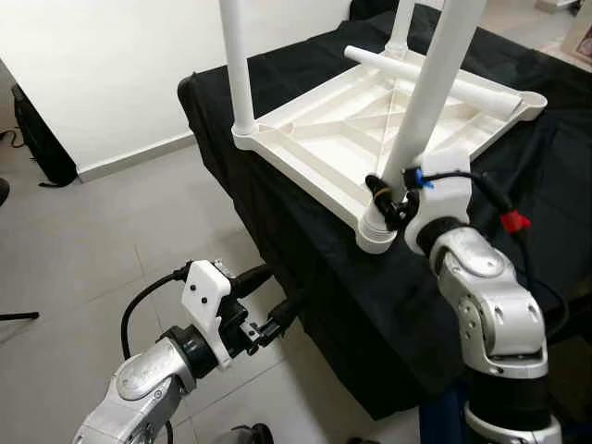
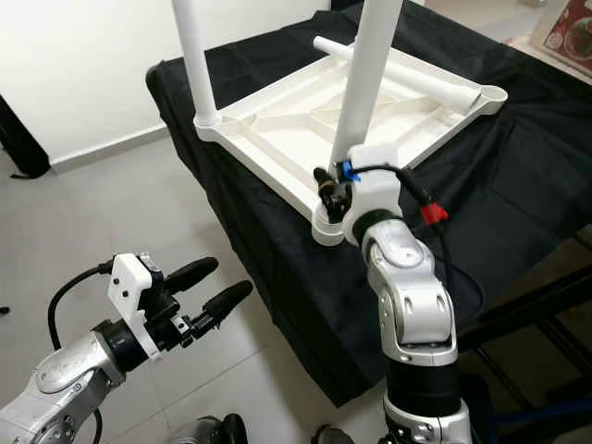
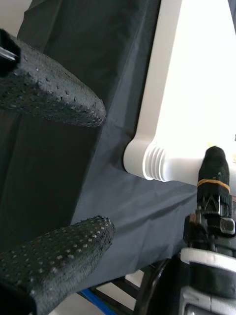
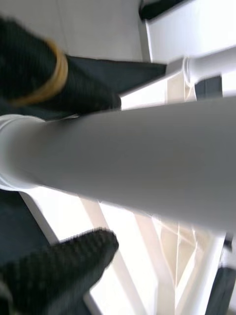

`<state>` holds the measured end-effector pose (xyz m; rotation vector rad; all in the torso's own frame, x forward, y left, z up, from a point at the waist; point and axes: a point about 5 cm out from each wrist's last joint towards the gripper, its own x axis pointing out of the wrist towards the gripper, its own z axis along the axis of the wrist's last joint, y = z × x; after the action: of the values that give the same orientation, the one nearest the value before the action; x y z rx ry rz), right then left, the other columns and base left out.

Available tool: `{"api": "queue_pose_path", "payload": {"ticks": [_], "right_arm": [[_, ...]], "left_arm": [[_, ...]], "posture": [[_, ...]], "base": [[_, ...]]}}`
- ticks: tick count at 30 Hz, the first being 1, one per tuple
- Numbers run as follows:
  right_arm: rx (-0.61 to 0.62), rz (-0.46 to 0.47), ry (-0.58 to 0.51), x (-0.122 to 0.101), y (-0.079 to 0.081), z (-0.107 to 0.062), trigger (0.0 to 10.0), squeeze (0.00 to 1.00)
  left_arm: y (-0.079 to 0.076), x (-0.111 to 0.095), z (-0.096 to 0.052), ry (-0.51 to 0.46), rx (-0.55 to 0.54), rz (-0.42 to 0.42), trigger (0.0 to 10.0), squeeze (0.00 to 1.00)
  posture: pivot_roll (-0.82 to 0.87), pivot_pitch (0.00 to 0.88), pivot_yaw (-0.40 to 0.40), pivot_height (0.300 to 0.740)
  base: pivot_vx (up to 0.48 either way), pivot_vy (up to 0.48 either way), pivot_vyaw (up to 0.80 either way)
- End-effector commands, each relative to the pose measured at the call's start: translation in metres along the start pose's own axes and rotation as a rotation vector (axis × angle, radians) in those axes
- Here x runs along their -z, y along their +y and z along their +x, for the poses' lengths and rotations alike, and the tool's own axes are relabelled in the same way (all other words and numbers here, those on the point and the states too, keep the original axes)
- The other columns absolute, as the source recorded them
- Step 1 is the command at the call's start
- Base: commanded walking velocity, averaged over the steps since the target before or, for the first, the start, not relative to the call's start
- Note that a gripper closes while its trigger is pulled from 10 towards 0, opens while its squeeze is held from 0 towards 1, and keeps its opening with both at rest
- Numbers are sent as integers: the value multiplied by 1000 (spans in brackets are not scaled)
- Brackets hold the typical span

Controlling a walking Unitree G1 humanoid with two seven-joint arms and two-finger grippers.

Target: Building children table

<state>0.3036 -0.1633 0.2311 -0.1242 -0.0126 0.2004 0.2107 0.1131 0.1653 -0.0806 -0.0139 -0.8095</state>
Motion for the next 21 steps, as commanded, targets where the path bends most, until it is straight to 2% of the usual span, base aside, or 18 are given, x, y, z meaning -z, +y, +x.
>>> {"api": "queue_pose_path", "payload": {"ticks": [1,3,4,5,6,7,8,11,13,14,15,17,20,21], "right_arm": [[-119,9,-56,-3,-5,-3,10000,1000],[-146,2,-67,-4,-10,-4,10000,1000],[-197,13,-72,-4,-13,-4,10000,1000],[-232,23,-76,-5,-14,-4,10000,486],[-232,23,-76,-5,-14,-4,10000,486],[-256,10,-82,-6,-17,-2,10000,0],[-256,10,-82,-6,-17,-2,10000,0],[-358,-16,-106,-12,-18,3,10000,0],[-480,-21,-103,-14,-10,5,10000,0],[-480,-21,-103,-14,-10,5,10000,0],[-547,-22,-101,-15,-6,6,10000,0],[-538,-41,-113,-15,-4,14,10000,0],[-534,-53,-119,-15,-4,17,10000,0],[-534,-59,-123,-14,-5,20,0,0]], "left_arm": [[-3,7,-1,18,-5,-10,10000,0],[-3,7,-1,18,-4,-10,10000,0],[-4,8,-2,19,0,-9,10000,0],[-4,9,-2,20,3,-9,10000,0],[-4,9,-2,20,3,-9,10000,0],[-5,10,-3,23,11,-7,10000,0],[-5,10,-3,23,11,-7,10000,0],[-8,11,-4,19,35,-4,10000,0],[-9,11,-4,19,41,4,10000,0],[-9,11,-4,19,41,4,10000,0],[-9,11,-5,17,37,6,10000,0],[-7,12,-6,18,22,15,10000,0],[-6,12,-7,19,17,19,10000,0],[-5,12,-7,17,9,25,10000,0]], "posture": [[-31,199,6,740],[-31,199,6,740],[-34,198,5,740],[-34,197,4,740],[-34,197,4,740],[-31,196,5,740],[-31,196,5,740],[-32,193,4,740],[-28,191,0,740],[-28,191,0,740],[-28,191,0,740],[-27,193,0,740],[-27,193,0,740],[-16,195,-4,740]], "base": [[0,0,0],[0,0,0],[0,0,0],[0,0,0],[0,0,0],[0,0,0],[0,0,0],[0,0,0],[0,0,0],[0,0,0],[0,0,0],[0,0,0],[0,0,0],[0,0,0]]}}
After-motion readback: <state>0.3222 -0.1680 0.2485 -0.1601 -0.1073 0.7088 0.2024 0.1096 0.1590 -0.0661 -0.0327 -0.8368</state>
